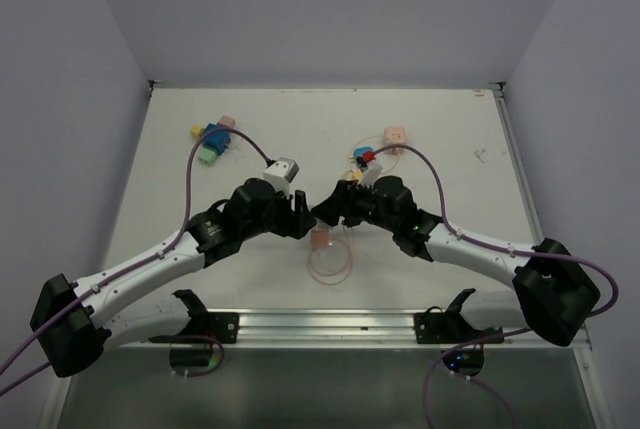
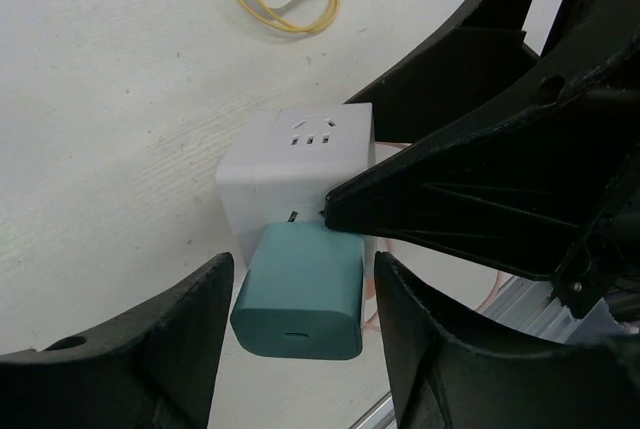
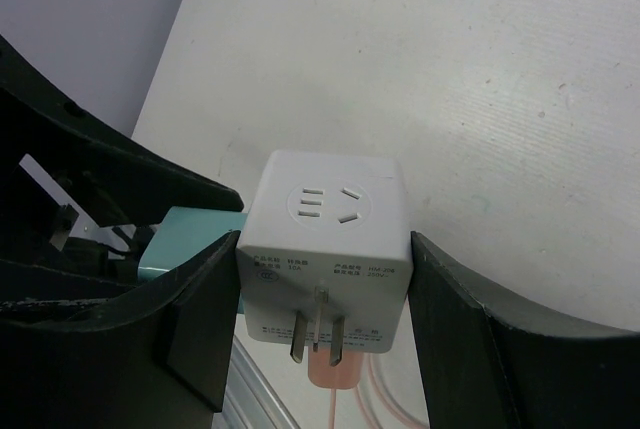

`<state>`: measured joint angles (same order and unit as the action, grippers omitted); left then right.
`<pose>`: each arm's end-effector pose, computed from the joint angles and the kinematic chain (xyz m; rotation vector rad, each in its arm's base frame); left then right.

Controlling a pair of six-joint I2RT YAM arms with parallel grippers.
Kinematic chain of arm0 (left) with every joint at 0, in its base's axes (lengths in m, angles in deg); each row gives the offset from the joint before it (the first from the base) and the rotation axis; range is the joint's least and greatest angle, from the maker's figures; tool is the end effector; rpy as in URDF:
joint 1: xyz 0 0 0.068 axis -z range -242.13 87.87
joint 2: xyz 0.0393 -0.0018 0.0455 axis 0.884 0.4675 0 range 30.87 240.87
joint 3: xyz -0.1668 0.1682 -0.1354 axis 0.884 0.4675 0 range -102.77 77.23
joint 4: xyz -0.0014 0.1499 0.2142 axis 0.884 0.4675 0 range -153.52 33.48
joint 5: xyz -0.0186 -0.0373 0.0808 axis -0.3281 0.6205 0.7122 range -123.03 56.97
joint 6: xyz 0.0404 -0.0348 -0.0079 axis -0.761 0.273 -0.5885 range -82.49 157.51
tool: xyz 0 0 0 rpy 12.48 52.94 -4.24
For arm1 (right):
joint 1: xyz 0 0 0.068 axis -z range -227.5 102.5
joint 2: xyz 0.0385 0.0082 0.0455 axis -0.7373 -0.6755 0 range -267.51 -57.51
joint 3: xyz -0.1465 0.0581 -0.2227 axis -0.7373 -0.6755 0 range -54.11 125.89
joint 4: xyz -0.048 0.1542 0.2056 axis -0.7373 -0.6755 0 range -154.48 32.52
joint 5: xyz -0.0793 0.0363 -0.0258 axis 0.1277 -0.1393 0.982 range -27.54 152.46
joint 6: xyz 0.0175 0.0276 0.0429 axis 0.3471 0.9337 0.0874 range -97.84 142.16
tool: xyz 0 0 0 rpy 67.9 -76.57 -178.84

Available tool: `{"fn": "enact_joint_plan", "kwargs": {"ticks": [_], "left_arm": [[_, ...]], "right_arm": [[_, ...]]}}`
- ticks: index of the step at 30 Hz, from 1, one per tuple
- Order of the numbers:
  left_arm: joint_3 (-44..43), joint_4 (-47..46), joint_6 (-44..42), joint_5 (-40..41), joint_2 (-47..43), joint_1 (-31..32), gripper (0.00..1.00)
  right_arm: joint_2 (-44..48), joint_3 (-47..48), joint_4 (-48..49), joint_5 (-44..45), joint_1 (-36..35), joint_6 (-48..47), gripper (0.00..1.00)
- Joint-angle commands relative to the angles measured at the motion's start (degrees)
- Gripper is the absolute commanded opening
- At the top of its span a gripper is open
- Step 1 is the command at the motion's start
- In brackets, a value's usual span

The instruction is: Pull the plug off the socket

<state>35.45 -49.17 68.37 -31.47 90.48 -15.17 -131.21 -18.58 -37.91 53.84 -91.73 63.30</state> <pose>0.1583 -0.1680 0.2651 0.2959 2.2116 -0.7505 0.1963 0.1984 0.2279 -0.1671 2.0578 1.1186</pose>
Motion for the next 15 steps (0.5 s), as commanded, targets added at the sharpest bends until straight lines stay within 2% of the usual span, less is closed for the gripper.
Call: {"fn": "enact_joint_plan", "kwargs": {"ticks": [1, 2, 5, 6, 7, 8, 15], "left_arm": [[-2.7, -0.6, -1.1, -2.6, 0.5, 0.1, 0.6], [-2.8, -0.6, -0.9, -2.7, 0.6, 0.1, 0.56], [-2.8, -0.6, -0.2, -2.5, 0.4, 0.1, 0.27], [-2.7, -0.6, 0.0, -2.4, 0.3, 0.1, 0.1], [-2.8, -0.5, 0.1, -2.3, 0.2, 0.1, 0.03], [-3.0, -0.3, 0.3, -2.0, -0.3, 0.1, 0.0], [-3.7, 1.6, 1.2, 1.3, -3.6, 0.1, 0.0]], "right_arm": [[2.1, 2.9, 3.3, -1.2, 0.3, -1.2, 0.0], [2.0, 2.8, 3.4, -1.3, 0.2, -1.2, 0.0], [2.1, 2.5, 2.9, -1.0, 0.3, -2.1, 0.0], [2.1, 2.5, 2.5, -0.7, 0.3, -2.8, 0.0], [2.4, 2.4, 2.1, -0.3, 0.3, -3.3, 0.0], [2.5, 2.1, 1.4, 0.8, 0.3, -3.8, 0.0], [2.2, 0.3, -2.0, 6.0, 1.9, -7.8, 0.0]]}}
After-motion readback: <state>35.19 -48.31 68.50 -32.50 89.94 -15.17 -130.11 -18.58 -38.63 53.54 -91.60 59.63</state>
